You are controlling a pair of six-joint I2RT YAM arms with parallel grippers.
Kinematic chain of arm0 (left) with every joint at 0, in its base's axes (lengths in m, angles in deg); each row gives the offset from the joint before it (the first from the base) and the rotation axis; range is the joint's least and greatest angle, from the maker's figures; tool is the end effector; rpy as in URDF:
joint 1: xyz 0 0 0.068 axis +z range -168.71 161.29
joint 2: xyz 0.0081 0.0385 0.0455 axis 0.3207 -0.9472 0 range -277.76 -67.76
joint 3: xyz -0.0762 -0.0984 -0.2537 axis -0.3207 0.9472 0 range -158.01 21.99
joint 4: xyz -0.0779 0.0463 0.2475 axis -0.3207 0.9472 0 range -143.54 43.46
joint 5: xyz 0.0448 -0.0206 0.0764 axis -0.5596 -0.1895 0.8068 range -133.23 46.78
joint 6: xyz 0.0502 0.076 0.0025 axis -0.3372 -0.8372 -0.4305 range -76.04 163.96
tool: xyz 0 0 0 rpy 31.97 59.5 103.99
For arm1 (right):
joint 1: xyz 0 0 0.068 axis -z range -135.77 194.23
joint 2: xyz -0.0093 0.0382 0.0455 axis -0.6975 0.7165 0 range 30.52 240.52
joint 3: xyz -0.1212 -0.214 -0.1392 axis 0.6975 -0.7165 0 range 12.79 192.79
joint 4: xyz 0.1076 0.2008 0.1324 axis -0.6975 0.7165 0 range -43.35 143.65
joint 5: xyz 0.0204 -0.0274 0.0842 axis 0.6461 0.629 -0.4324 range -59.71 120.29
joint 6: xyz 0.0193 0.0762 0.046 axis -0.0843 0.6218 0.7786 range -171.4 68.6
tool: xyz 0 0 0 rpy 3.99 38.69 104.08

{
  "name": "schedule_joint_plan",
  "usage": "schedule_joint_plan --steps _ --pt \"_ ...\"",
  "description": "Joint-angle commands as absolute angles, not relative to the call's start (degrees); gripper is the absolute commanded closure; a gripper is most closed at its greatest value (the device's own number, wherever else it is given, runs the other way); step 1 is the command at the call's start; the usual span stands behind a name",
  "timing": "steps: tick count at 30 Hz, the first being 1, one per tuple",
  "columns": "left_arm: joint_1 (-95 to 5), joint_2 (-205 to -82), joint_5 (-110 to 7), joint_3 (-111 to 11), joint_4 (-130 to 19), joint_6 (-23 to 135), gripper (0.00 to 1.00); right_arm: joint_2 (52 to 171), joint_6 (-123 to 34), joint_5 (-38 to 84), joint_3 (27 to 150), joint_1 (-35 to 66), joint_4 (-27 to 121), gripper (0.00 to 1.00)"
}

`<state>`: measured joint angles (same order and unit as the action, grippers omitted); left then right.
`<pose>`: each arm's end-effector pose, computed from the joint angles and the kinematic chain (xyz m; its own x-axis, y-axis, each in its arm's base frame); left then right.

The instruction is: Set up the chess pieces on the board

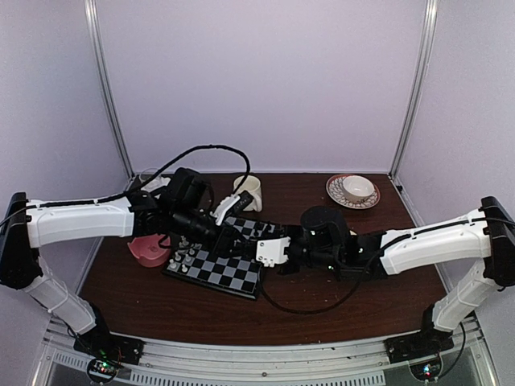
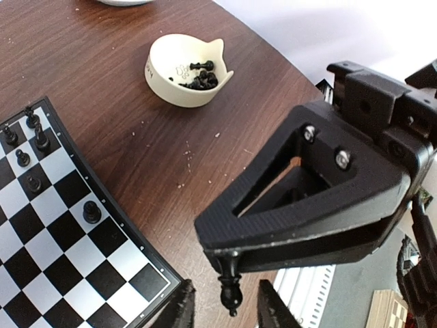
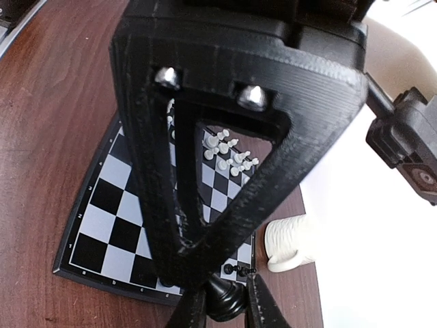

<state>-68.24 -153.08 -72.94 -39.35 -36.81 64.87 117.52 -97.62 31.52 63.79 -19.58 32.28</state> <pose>0.2015 -0.2985 0.2465 -0.7182 0.3644 -0.5928 0.6940 0.4367 -0.5724 0.1717 0.3451 0.2331 0.5287 -0.5603 -0.6376 -0.7321 0.0790 -0.6766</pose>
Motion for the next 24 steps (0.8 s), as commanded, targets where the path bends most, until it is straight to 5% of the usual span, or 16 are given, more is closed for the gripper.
schedule_joint_plan --steps 1,7,11,13,17,24 --pt "-67.8 -152.7 -73.7 -39.4 -41.1 65.8 0.72 116.0 -95.7 30.5 63.1 -19.2 31.0 1.0" --pt "-67.8 -154.1 -74.7 -40.5 -40.2 65.8 0.99 116.3 -95.5 29.1 63.1 -19.2 31.0 1.0" --pt "-67.8 -154.0 -73.9 -40.9 -39.1 65.6 1.0 116.3 -95.6 29.4 63.1 -19.3 31.1 0.98" --pt "-67.6 -153.8 -73.3 -41.2 -38.0 65.3 1.0 116.3 -96.2 29.4 62.9 -19.2 31.3 0.88" --pt "-66.9 -154.1 -72.7 -42.9 -33.8 64.5 1.0 115.6 -99.0 30.7 61.9 -19.3 31.7 0.49" --pt "-66.6 -156.7 -71.5 -47.1 -26.2 63.4 1.0 114.7 -105.3 36.5 62.6 -20.8 35.5 0.42"
